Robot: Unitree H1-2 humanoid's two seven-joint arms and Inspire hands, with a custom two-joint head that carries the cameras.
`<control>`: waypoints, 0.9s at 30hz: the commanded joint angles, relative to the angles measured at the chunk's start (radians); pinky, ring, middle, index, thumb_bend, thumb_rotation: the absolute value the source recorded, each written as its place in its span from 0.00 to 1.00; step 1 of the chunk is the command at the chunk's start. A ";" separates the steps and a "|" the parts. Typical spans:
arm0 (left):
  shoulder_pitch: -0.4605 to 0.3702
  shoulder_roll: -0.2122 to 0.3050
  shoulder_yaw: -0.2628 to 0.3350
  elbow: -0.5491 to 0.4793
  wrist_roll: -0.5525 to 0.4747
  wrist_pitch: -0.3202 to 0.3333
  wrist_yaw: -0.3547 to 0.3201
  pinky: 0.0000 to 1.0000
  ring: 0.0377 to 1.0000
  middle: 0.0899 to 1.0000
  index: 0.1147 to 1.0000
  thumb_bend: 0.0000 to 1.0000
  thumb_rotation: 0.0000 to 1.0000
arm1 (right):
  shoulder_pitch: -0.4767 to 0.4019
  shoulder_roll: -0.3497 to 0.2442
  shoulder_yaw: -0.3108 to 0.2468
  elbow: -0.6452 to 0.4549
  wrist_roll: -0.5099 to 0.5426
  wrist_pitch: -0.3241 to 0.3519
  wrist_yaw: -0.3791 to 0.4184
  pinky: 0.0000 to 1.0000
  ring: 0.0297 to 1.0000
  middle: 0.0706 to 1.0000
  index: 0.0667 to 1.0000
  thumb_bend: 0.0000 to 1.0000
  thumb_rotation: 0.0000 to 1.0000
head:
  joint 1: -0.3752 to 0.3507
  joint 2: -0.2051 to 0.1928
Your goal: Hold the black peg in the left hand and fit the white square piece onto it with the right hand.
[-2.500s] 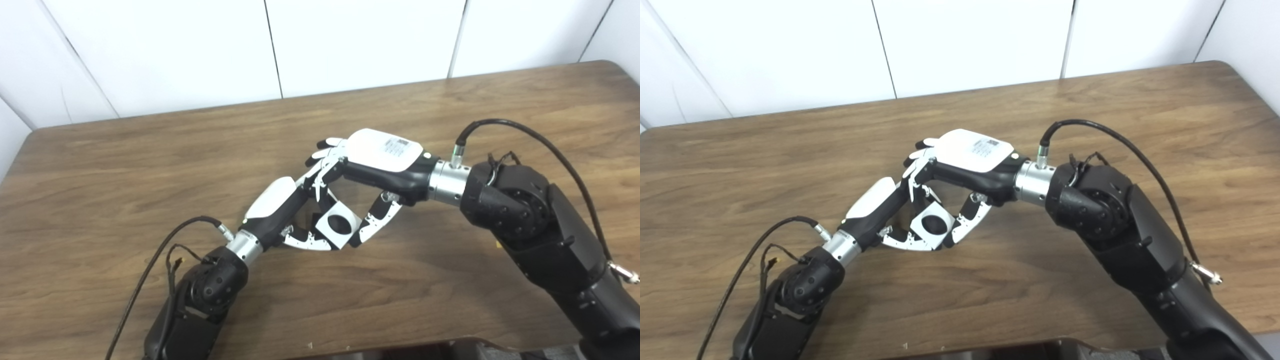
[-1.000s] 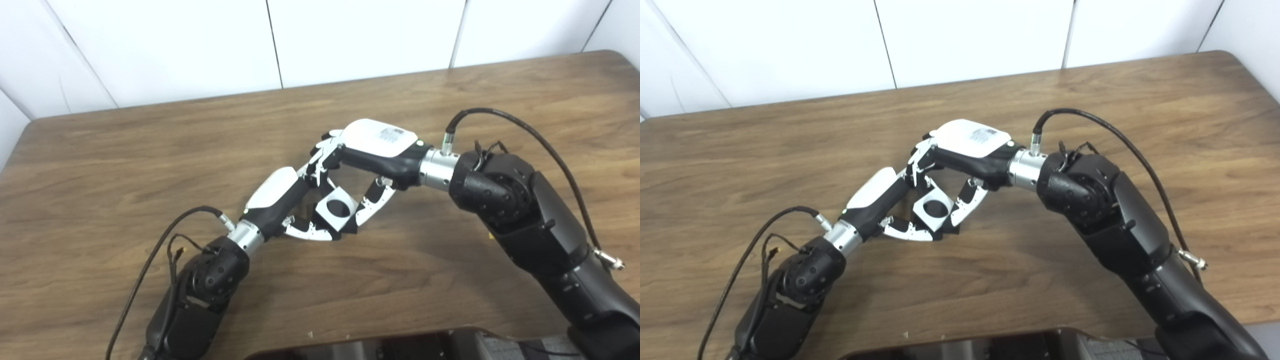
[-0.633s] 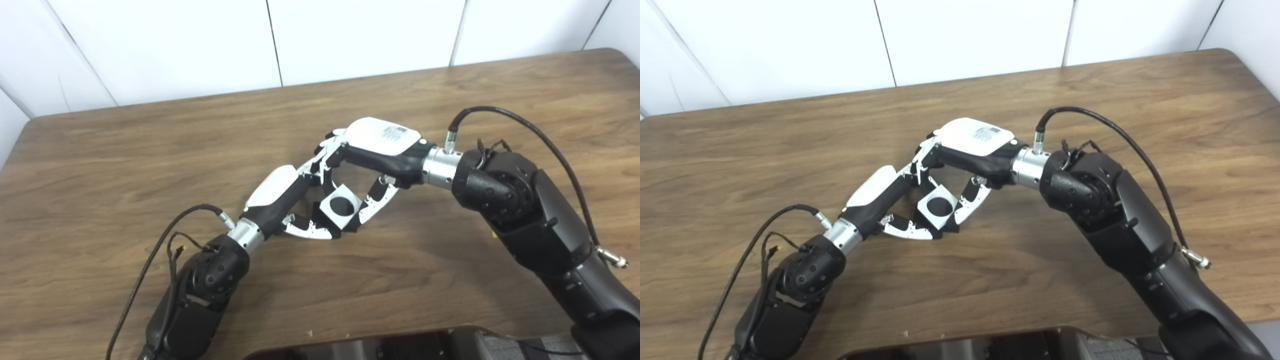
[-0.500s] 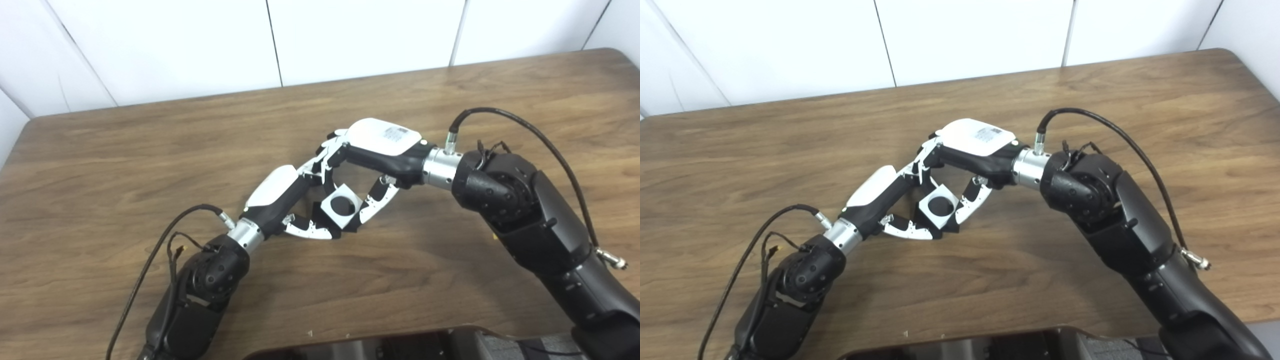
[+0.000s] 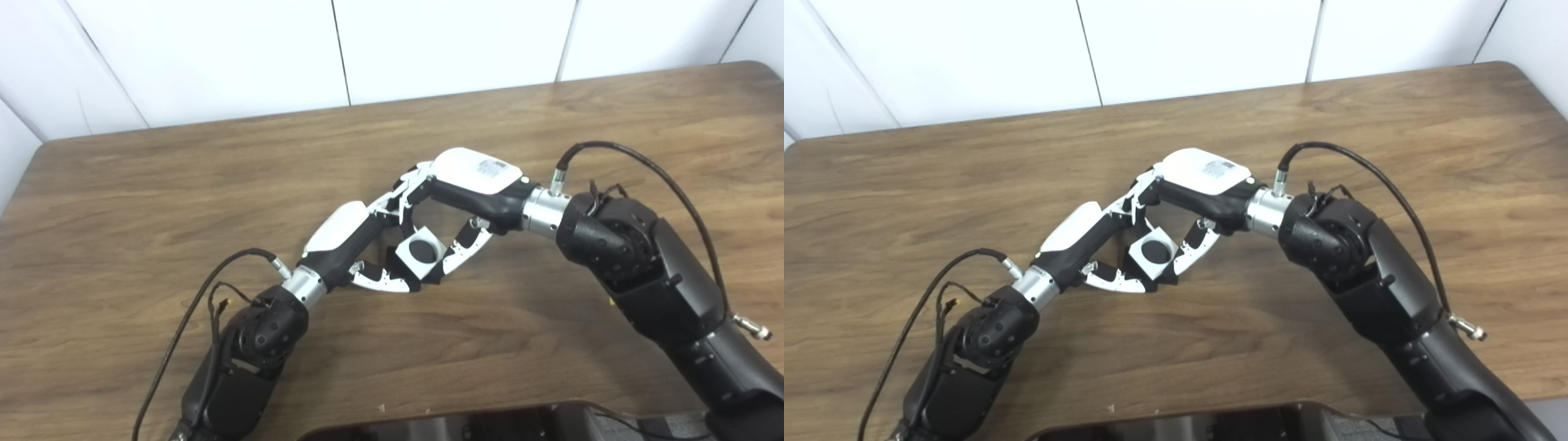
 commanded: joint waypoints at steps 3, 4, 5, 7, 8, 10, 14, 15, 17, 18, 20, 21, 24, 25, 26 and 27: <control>0.001 0.007 -0.004 -0.003 -0.002 0.010 -0.019 0.87 0.98 0.92 0.42 0.52 0.09 | -0.014 -0.002 0.000 0.003 -0.008 -0.017 -0.017 0.91 0.85 0.74 0.45 0.52 0.14 | 0.004 0.001; 0.002 0.007 -0.004 -0.004 -0.002 0.011 -0.019 0.87 0.98 0.92 0.42 0.52 0.09 | -0.012 -0.001 0.001 0.004 -0.011 -0.014 -0.018 0.91 0.85 0.74 0.45 0.52 0.14 | 0.004 0.001; 0.002 0.007 -0.004 -0.004 -0.002 0.012 -0.019 0.87 0.98 0.92 0.42 0.52 0.09 | -0.011 -0.001 0.003 0.004 -0.013 -0.009 -0.018 0.91 0.85 0.74 0.45 0.52 0.14 | 0.005 0.001; 0.002 0.007 -0.004 -0.006 0.001 0.013 -0.019 0.87 0.98 0.92 0.42 0.52 0.09 | -0.013 -0.003 0.009 -0.001 -0.028 0.006 -0.009 0.91 0.86 0.75 0.45 0.52 0.14 | 0.006 0.002; 0.002 0.007 -0.005 -0.006 0.003 0.012 -0.018 0.87 0.98 0.92 0.42 0.52 0.09 | -0.015 -0.006 0.014 -0.004 -0.038 0.011 -0.003 0.91 0.86 0.76 0.46 0.52 0.14 | 0.006 0.002; 0.002 0.009 -0.006 -0.008 0.006 0.013 -0.018 0.86 0.98 0.92 0.43 0.52 0.09 | -0.017 -0.008 0.021 -0.013 -0.060 0.036 0.015 0.90 0.87 0.79 0.60 0.66 0.18 | 0.006 0.002; 0.004 0.008 -0.003 -0.009 0.001 0.015 -0.020 0.87 0.98 0.92 0.42 0.52 0.09 | -0.021 -0.012 0.029 -0.026 -0.086 0.087 0.053 0.90 0.92 0.93 0.96 0.91 0.28 | 0.005 0.005; 0.004 0.008 -0.003 -0.009 0.001 0.016 -0.020 0.87 0.98 0.92 0.42 0.52 0.09 | -0.021 -0.012 0.028 -0.028 -0.086 0.092 0.057 0.90 0.92 0.95 0.98 0.92 0.29 | 0.005 0.005; 0.004 0.008 -0.003 -0.009 0.001 0.015 -0.020 0.87 0.97 0.92 0.42 0.52 0.09 | -0.020 -0.012 0.026 -0.029 -0.086 0.094 0.060 0.90 0.93 0.96 1.00 0.94 0.28 | 0.006 0.005; 0.004 0.007 -0.002 -0.009 0.001 0.014 -0.020 0.87 0.97 0.92 0.42 0.52 0.09 | -0.020 -0.012 0.024 -0.028 -0.086 0.092 0.059 0.90 0.93 0.96 1.00 0.94 0.28 | 0.004 0.006; 0.005 0.007 -0.002 -0.011 0.001 0.018 -0.022 0.87 0.97 0.92 0.42 0.52 0.09 | -0.020 -0.012 0.021 -0.027 -0.086 0.093 0.060 0.90 0.93 0.96 1.00 0.95 0.28 | 0.004 0.006; 0.005 0.007 -0.002 -0.011 0.002 0.018 -0.022 0.87 0.97 0.92 0.42 0.52 0.09 | -0.020 -0.013 0.020 -0.027 -0.087 0.094 0.061 0.90 0.93 0.96 1.00 0.95 0.28 | 0.004 0.006; 0.004 0.008 -0.002 -0.009 0.002 0.014 -0.020 0.87 0.97 0.92 0.42 0.52 0.09 | -0.022 -0.014 0.020 -0.029 -0.092 0.101 0.069 0.90 0.93 0.96 1.00 0.96 0.28 | 0.005 0.005; 0.004 0.008 -0.002 -0.008 0.002 0.012 -0.020 0.87 0.97 0.92 0.42 0.52 0.09 | -0.023 -0.014 0.019 -0.030 -0.092 0.103 0.071 0.90 0.93 0.96 1.00 0.96 0.27 | 0.005 0.005; 0.004 0.009 -0.002 -0.008 0.001 0.010 -0.019 0.87 0.97 0.92 0.42 0.52 0.09 | -0.023 -0.014 0.018 -0.031 -0.093 0.106 0.073 0.90 0.93 0.96 1.00 0.96 0.27 | 0.005 0.005; 0.004 0.010 -0.002 -0.007 0.001 0.008 -0.019 0.87 0.97 0.92 0.42 0.52 0.09 | -0.024 -0.014 0.018 -0.032 -0.094 0.108 0.076 0.90 0.93 0.96 1.00 0.96 0.27 | 0.006 0.005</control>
